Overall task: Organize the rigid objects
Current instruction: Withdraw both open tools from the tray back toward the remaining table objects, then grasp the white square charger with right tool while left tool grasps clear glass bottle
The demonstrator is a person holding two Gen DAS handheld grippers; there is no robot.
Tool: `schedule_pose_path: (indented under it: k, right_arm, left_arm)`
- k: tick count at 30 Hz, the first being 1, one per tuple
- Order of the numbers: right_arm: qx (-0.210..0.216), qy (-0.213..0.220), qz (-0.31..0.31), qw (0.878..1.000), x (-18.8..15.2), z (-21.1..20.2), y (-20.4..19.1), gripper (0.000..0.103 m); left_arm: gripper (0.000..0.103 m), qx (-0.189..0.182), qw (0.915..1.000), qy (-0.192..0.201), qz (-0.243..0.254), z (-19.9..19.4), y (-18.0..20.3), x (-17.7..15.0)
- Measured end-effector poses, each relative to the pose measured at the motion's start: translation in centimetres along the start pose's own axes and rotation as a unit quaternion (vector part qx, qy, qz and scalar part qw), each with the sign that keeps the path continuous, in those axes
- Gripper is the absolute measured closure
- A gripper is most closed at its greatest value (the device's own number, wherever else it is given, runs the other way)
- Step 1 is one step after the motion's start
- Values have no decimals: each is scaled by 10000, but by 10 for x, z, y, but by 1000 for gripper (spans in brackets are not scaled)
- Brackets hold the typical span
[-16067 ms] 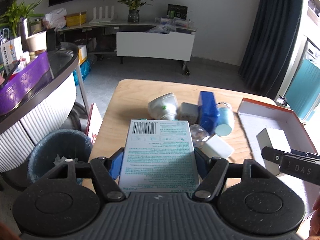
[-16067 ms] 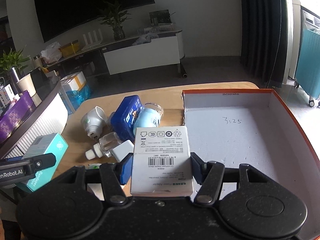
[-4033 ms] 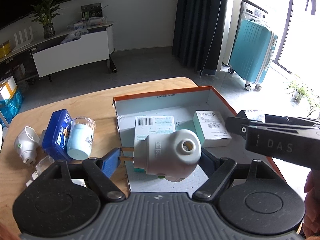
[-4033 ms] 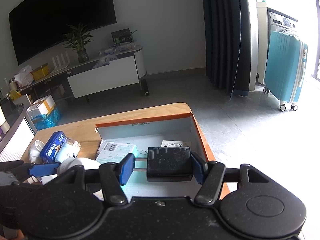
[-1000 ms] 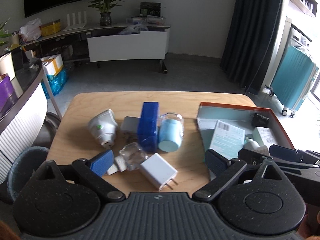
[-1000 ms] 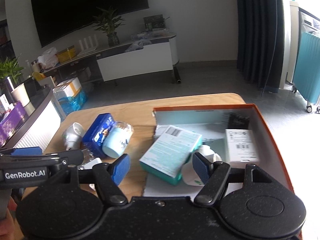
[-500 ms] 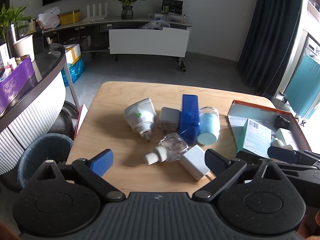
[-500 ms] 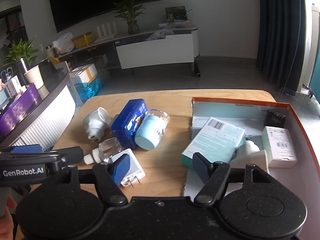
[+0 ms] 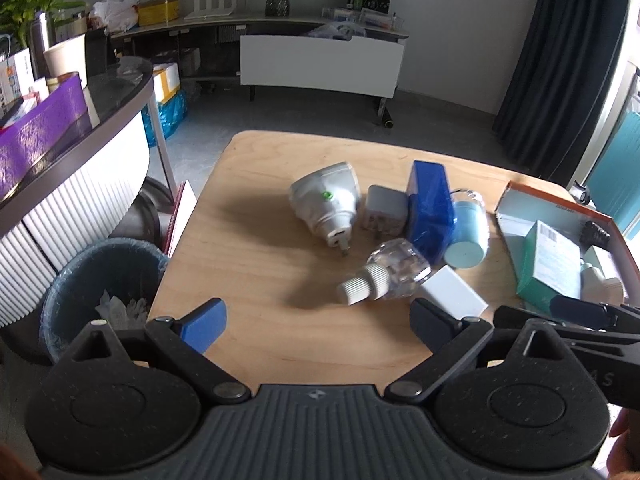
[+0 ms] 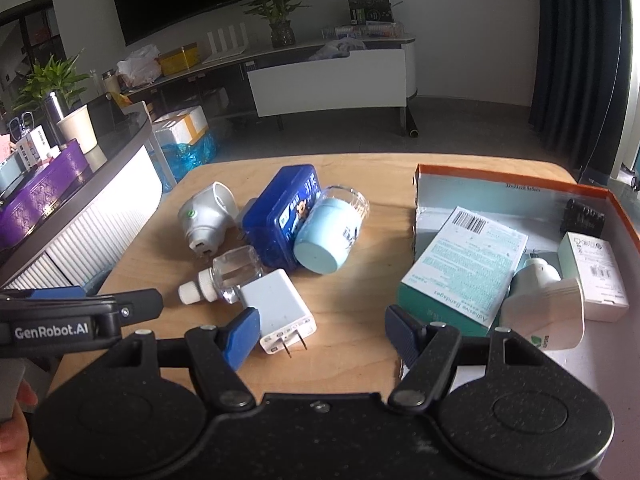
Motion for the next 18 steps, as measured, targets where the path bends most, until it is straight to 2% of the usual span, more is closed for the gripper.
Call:
schedule_pose_path:
  k: [12,15,17,18]
  right_arm:
    - [421,-224,-372,9982,3,40,-23,21]
    - [393,-253,-504,9976,8,50,-28,22]
    - [422,-277,-542,9973,9,57,-29,30]
    - [430,-303,-553,9971,10,60,-30,37]
  left_arm:
    - [2,107,9999,-2,-73,7,-15,4]
    - [2,120,9999,-11,-97,10,-20,5]
    - [2,102,9999,-21,-94,12,-21,6]
    - [2,95,9999,-26,-91,13,-22,6]
Point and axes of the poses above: each gripper's, at about its wrist camera, not at the fingertips, and z roughly the way its jaws point, y to its right, x to its top, the point moved 1 cm from there along z, roughly the way its jaws point, and after that the axes turned 8 degrees about -z, right-handed, at the moved point
